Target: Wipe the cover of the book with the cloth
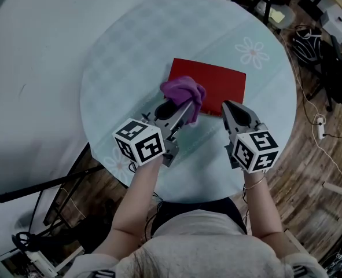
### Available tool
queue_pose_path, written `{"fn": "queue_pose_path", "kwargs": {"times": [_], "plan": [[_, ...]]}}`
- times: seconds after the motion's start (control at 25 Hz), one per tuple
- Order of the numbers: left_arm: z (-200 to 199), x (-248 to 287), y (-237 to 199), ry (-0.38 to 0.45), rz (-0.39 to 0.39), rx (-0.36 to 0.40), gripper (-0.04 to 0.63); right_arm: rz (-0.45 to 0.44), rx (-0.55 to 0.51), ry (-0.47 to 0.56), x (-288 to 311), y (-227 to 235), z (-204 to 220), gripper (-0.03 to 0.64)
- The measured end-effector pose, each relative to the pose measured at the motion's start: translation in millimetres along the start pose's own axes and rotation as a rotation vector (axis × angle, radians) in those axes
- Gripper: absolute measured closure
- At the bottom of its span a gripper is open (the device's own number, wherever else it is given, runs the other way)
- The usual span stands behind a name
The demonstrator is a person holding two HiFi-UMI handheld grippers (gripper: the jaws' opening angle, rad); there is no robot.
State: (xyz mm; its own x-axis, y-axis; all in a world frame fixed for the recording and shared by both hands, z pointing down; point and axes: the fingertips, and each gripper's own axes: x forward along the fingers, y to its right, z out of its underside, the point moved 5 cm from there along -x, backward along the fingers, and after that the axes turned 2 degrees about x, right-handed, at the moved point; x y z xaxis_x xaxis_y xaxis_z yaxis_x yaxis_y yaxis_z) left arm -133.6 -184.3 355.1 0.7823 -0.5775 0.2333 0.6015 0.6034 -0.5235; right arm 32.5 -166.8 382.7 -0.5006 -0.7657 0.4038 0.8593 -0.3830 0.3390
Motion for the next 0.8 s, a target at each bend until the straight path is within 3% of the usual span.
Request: {"fn": "queue_pose_path", "kwargs": {"times": [0.2,0.48,0.8], "plan": [[-12.9,5.3,-28.8,0.008,-0.030,0.013,0.485,0.018,0.015,0.005,17.0,7.1,-2.0,0.594],[-27.4,21.1,-60.4,-0.035,-0.046,0.087,0.485,0.057,0.025,0.026,40.3,21.1,-11.1,0.594],[-32.1,38.5,-91.7,-0.064,-0.081,0.104,0.485,0.088,0.020,0.023,61.8,35.7,-16.7,0.594]]}}
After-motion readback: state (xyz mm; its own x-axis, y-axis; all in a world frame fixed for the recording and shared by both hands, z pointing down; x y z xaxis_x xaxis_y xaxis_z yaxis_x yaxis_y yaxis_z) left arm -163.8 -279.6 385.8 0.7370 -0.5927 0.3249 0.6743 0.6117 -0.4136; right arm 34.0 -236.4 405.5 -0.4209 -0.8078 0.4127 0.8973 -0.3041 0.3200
